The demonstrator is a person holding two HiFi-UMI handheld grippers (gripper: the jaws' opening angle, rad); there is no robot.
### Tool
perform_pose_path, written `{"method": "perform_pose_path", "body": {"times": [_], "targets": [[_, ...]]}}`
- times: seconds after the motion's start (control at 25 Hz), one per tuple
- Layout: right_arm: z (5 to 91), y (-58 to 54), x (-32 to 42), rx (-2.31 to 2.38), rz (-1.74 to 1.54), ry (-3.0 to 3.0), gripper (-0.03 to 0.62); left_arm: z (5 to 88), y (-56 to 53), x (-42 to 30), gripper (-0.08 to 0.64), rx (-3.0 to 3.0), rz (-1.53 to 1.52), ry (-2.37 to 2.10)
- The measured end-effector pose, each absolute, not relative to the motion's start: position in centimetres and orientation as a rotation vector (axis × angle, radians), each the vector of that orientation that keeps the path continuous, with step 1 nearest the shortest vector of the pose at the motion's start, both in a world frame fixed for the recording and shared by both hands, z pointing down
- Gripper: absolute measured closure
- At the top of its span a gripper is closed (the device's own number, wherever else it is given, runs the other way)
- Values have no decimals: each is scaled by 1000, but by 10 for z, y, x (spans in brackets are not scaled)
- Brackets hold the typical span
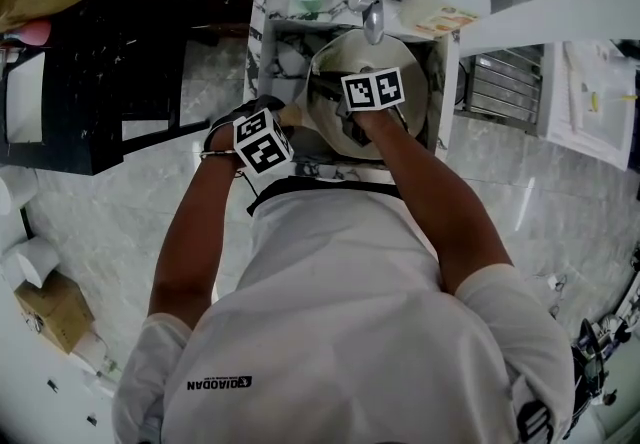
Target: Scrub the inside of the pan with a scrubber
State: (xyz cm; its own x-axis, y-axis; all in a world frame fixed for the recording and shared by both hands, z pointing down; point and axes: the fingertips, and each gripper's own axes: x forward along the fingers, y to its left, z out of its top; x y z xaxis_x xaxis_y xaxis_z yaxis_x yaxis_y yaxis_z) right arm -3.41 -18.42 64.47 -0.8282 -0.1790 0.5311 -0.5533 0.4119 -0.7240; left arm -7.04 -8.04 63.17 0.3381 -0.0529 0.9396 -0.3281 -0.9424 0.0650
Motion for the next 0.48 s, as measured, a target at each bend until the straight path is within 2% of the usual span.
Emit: {"method": "perform_pose_path", "body": {"times": [0.48], "targets": [[647,-126,-37,388,1601,-2138,517,636,-78,-73,354,2350,1648,-331]]}}
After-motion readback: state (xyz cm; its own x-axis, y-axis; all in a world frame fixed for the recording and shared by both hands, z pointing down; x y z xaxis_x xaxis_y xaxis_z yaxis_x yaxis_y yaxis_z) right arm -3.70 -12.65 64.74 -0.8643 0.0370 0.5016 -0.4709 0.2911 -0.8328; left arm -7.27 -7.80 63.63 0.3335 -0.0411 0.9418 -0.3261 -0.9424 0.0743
